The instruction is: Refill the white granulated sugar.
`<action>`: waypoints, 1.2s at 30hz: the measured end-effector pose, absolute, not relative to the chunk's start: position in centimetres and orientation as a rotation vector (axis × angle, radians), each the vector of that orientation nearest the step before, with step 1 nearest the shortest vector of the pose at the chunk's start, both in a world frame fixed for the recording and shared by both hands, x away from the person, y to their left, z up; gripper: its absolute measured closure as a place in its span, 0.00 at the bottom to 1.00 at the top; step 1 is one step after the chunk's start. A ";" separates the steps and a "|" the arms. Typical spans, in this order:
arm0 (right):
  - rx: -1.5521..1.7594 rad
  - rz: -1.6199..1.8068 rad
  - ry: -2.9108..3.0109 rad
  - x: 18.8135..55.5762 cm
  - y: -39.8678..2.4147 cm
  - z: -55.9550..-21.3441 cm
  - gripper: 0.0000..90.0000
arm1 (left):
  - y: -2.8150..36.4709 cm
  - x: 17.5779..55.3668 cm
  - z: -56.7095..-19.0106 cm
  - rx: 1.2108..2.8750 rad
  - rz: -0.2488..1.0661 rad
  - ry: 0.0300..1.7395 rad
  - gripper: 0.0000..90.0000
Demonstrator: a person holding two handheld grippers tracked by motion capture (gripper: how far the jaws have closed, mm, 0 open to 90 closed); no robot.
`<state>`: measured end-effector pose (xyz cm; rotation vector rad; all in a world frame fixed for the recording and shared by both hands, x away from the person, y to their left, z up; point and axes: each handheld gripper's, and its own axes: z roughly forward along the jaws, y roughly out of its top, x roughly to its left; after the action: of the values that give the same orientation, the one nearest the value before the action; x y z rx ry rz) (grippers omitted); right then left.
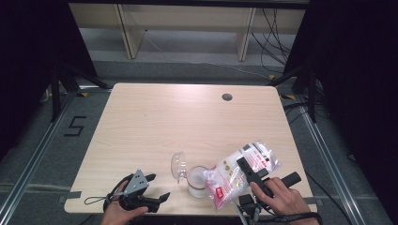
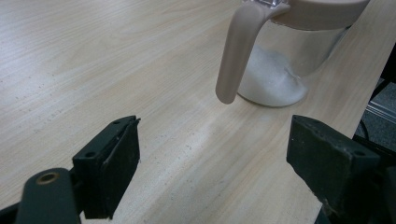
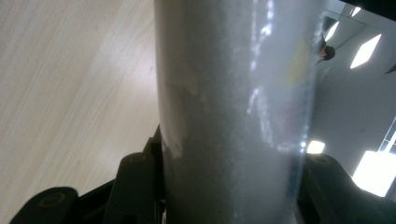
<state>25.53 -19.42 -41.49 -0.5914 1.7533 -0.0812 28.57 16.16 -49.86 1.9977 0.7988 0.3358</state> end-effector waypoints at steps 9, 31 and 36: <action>-0.591 -0.086 1.753 25.5 -19.5 -41.4 0.64 | 16.3 28.7 -49.8 2.017 0.349 0.795 0.19; -0.589 -0.059 1.768 25.6 -19.5 -41.3 0.67 | 16.1 28.6 -49.9 1.997 0.336 0.800 0.19; -0.584 -0.058 1.781 25.6 -19.5 -41.3 0.68 | 16.2 28.6 -49.8 1.996 0.334 0.803 0.19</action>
<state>25.64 -19.47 -41.35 -0.5839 1.7807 -0.0582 28.57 16.16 -49.85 1.9957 0.8027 0.3342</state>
